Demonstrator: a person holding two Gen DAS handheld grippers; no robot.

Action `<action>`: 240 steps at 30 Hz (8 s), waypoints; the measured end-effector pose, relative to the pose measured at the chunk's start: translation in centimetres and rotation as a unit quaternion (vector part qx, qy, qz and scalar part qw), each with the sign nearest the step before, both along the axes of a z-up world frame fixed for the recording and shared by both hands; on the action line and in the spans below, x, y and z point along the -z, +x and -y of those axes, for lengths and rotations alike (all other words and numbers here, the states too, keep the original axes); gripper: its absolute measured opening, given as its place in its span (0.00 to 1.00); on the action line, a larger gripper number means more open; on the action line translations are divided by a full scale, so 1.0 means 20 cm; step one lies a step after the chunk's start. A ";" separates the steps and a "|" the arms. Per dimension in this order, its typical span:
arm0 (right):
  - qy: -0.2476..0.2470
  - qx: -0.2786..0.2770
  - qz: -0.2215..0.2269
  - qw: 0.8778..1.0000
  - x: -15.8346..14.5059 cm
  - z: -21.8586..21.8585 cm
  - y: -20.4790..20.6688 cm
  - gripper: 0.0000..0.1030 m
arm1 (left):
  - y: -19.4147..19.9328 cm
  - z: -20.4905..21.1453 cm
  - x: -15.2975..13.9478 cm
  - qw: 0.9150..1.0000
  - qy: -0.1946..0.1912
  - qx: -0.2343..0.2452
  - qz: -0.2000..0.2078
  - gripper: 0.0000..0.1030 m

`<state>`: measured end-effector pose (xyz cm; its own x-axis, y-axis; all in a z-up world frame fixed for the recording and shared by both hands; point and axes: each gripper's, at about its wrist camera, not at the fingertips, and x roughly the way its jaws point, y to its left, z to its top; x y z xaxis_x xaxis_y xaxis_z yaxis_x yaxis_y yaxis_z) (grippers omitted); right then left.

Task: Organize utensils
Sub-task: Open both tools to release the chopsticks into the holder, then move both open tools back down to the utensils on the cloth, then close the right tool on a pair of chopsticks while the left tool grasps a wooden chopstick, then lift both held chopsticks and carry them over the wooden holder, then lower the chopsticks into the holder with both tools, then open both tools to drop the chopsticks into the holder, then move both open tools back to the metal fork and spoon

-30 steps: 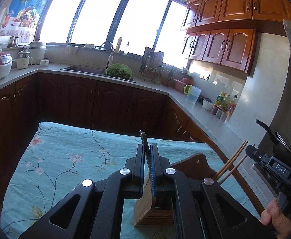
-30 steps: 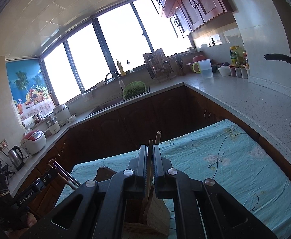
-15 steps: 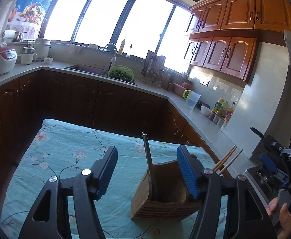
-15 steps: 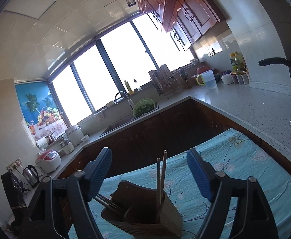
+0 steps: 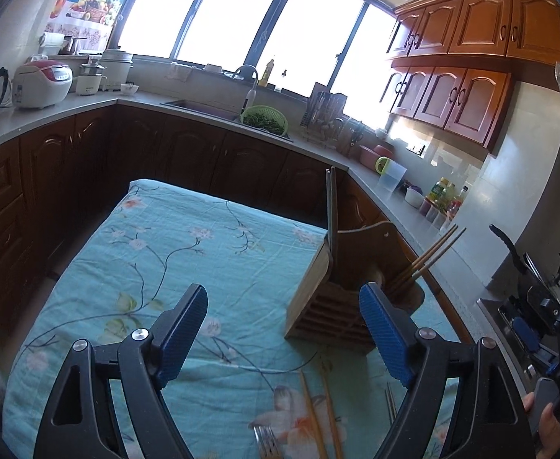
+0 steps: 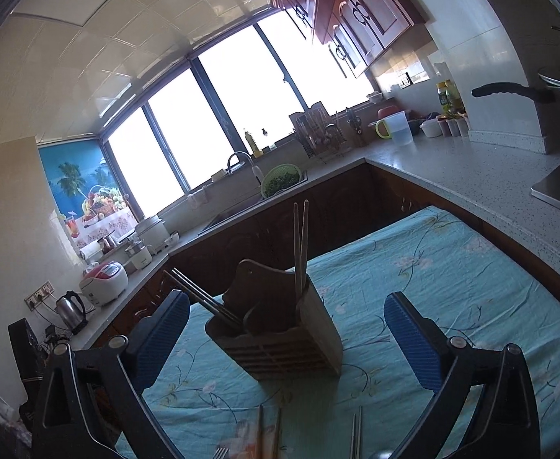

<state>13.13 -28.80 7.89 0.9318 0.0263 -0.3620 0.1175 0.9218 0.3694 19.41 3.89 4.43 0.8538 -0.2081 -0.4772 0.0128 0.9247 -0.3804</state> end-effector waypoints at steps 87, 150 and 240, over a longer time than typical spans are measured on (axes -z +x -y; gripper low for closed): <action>-0.114 -0.049 -0.312 0.942 0.81 -0.03 0.36 0.09 | 0.59 0.66 0.54 0.947 0.184 0.153 -0.215 0.09; -0.070 -0.025 0.015 0.997 -0.42 0.00 0.07 0.04 | 0.12 0.01 -0.49 0.992 0.001 0.095 0.087 0.03; -0.045 -0.007 -0.073 0.996 0.19 -0.03 -0.44 1.00 | -0.39 -0.04 0.06 0.998 -0.010 0.009 -0.058 0.87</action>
